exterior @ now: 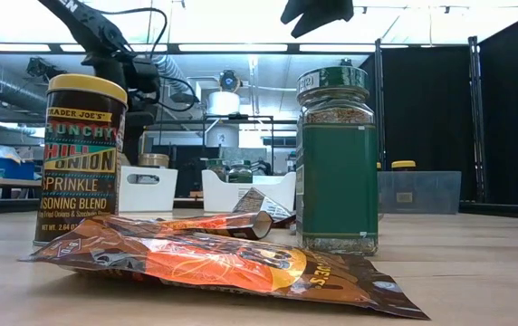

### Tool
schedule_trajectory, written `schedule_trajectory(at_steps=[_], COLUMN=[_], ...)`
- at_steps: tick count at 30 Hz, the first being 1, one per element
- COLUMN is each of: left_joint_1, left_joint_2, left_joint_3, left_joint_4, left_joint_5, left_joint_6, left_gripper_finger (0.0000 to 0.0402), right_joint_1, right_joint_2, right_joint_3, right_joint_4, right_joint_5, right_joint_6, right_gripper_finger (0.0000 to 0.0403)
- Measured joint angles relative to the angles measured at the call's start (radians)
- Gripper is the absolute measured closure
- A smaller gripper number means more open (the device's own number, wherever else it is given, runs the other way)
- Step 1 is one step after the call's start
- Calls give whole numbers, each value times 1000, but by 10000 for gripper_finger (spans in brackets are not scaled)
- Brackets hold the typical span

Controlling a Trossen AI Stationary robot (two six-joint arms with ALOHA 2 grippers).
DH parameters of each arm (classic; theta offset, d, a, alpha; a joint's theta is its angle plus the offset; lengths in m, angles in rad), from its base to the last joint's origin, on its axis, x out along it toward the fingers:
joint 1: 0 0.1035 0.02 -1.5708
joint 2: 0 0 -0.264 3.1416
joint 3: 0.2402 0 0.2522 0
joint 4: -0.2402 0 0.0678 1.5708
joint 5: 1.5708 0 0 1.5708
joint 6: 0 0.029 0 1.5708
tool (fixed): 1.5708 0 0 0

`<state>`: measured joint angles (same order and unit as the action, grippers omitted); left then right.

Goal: Sort spices by type
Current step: Put the gold seasoning bottle into the left white bin, then put the green seasoning bottle into the right white bin

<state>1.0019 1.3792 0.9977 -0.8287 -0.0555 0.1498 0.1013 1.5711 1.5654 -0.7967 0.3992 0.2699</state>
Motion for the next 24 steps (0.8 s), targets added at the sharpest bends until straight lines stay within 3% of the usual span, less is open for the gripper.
schedule_trajectory(at_steps=[7,16,24], left_joint_1=[0,-36,-263], left_joint_2=[2,2,-55], left_joint_3=[47,206,481], left_joint_4=[-75,-279,-511], left_joint_5=[-23,-28,-12], left_joint_6=[2,53,50], left_gripper_finger=[51,44,52], right_joint_1=[0,0,0], right_joint_2=[0,0,0], right_joint_3=[0,0,0], right_joint_4=[6,16,12], right_joint_5=[0,0,-6], right_joint_6=[-1,-3,-10], right_gripper_finger=[146,137,136])
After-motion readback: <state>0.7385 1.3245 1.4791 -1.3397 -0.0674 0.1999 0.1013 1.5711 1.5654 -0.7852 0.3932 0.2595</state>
